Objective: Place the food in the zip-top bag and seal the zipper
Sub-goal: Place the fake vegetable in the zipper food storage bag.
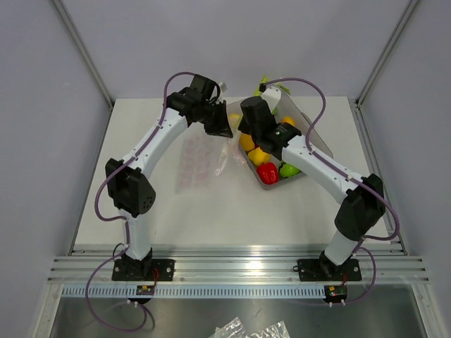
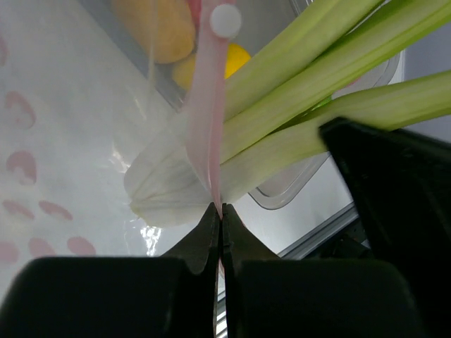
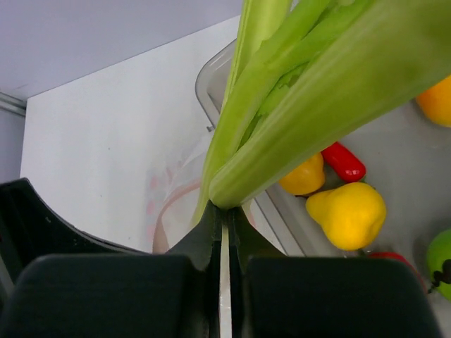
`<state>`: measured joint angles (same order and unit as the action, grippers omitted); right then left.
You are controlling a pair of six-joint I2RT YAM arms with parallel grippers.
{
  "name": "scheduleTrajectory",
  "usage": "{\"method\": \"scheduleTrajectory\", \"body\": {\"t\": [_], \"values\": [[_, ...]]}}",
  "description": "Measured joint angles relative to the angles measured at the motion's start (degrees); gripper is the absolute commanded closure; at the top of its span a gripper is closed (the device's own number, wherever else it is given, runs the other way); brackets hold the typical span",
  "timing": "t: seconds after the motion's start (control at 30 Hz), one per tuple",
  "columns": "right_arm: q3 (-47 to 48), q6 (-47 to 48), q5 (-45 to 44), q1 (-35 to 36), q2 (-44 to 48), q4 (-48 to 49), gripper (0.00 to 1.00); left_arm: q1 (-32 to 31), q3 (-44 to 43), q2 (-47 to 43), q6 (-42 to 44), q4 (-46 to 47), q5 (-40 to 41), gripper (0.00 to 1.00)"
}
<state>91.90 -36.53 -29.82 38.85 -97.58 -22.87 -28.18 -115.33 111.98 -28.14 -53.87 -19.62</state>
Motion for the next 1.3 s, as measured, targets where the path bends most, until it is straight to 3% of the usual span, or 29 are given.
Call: {"method": "scheduleTrajectory", "body": {"t": [0.4, 0.73, 0.83, 0.9, 0.97, 1.3], "values": [[-10.25, -5.95, 3.52, 2.62, 2.86, 5.46, 1.00, 0.50, -2.71, 0.00, -0.68, 0.57, -2.08, 1.00], [-10.56, -6.60, 8.44, 2.78, 5.60, 5.66, 1.00, 1.57, -3.15, 0.00, -0.90, 2.03, -5.77, 1.00], [-9.79, -6.34, 11.08, 2.93, 4.02, 3.76, 0.61, 1.79, -3.54, 0.00, -1.14, 2.73, -7.28, 1.00], [-8.66, -5.40, 12.44, 2.99, 2.91, 1.68, 0.43, 2.03, -3.56, 0.00, -1.31, 3.08, -7.96, 1.00], [-8.31, -4.31, 13.27, 3.04, 2.78, -0.42, 0.35, 2.34, -3.56, 0.00, -1.49, 3.37, -8.68, 1.00], [-7.87, -1.07, 11.56, 2.73, 12.94, -6.47, 0.43, 3.82, -3.56, 0.00, -1.95, 4.79, -11.08, 1.00]]}}
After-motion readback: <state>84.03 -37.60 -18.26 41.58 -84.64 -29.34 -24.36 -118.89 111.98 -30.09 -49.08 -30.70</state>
